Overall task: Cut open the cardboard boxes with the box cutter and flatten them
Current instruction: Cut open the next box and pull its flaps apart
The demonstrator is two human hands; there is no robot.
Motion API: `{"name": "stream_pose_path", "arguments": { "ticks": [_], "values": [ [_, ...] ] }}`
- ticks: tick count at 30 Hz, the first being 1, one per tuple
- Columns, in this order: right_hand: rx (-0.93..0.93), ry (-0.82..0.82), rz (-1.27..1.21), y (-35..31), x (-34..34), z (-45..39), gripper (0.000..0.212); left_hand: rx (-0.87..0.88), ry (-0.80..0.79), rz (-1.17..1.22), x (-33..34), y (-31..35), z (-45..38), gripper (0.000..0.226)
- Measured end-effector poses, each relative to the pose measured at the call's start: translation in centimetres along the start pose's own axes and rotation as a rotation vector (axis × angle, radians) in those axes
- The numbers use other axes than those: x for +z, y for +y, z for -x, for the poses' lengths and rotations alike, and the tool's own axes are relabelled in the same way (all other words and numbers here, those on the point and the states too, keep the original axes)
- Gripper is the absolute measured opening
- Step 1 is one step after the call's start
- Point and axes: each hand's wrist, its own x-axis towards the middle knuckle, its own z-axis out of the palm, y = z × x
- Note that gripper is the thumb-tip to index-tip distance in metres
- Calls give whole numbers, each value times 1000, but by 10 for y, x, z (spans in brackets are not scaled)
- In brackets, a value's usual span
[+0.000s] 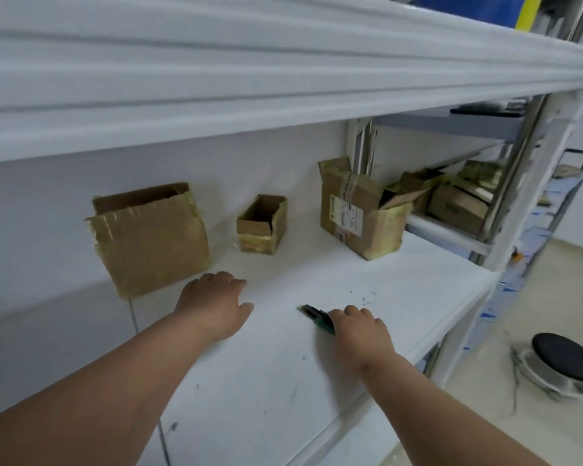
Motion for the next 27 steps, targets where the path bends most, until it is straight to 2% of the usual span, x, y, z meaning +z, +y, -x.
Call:
{"name": "stream_pose_path", "arguments": {
  "ticks": [5, 10, 13, 18, 21, 24, 27],
  "values": [
    [-51, 45, 3, 29, -2, -34, 39, 21, -5, -30, -8, 29, -36, 61],
    [-148, 88, -76, 71, -14, -80, 38, -53, 1, 9, -20, 63, -70, 60],
    [-85, 146, -282, 105, -29, -104, 45, -91, -1, 23, -30, 95, -90, 60],
    [107, 198, -636, 169, -48, -147, 50, -101, 6, 184, -45, 155, -122, 63],
    [155, 224, -847, 186, -53, -165, 60, -130, -10, 290, -47, 180, -136, 66],
    [160, 183, -1032, 196, -60, -180, 81, -173, -33, 452, -49, 197, -150, 69],
    [163, 98, -1151, 202, -65, -196, 86, -197, -11, 595, -53, 212, -164, 71]
  ]
}}
